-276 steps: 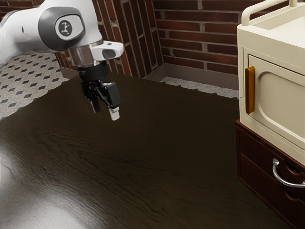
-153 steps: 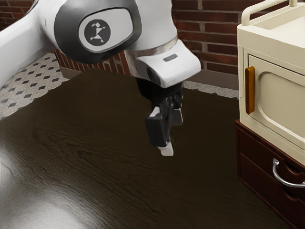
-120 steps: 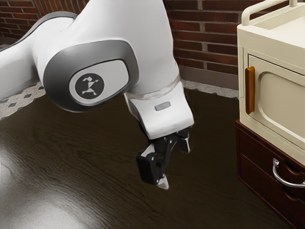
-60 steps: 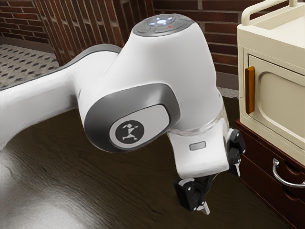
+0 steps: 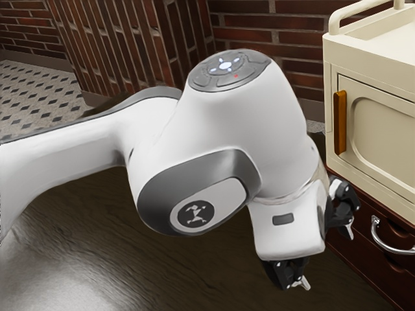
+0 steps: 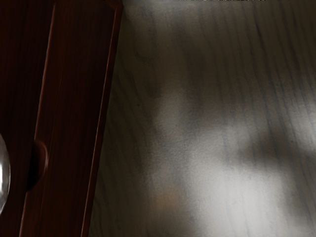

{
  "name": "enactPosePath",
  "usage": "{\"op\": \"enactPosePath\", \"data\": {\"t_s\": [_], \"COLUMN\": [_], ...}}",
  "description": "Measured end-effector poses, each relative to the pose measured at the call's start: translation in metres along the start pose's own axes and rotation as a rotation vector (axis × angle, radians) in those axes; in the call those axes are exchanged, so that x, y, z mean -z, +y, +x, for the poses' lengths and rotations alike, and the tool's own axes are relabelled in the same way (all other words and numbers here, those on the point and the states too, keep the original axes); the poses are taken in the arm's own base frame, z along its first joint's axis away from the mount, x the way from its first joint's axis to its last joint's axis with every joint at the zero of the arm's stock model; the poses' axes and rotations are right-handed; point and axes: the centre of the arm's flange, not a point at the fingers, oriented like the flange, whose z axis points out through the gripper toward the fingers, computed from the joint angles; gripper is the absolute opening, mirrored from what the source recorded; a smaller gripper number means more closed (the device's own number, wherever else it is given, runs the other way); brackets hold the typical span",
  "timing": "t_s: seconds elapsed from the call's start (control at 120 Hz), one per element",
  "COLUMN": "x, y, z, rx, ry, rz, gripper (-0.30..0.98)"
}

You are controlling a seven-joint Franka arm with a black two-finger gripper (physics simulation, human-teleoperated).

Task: Pull the drawer handle with one arm to open the drawer

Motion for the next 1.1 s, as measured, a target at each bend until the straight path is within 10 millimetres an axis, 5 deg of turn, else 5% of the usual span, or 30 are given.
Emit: {"op": "enactPosePath", "data": {"t_s": [0.75,1.1], "x": [-0.070,-0.076], "y": [-0.045,-0.047], "z": [0.009,0.007], "rx": [-0.090,-0.099], "ry": [0.042,0.036], "rz": [0.079,0.080], "gripper": [0.69,0.68]}}
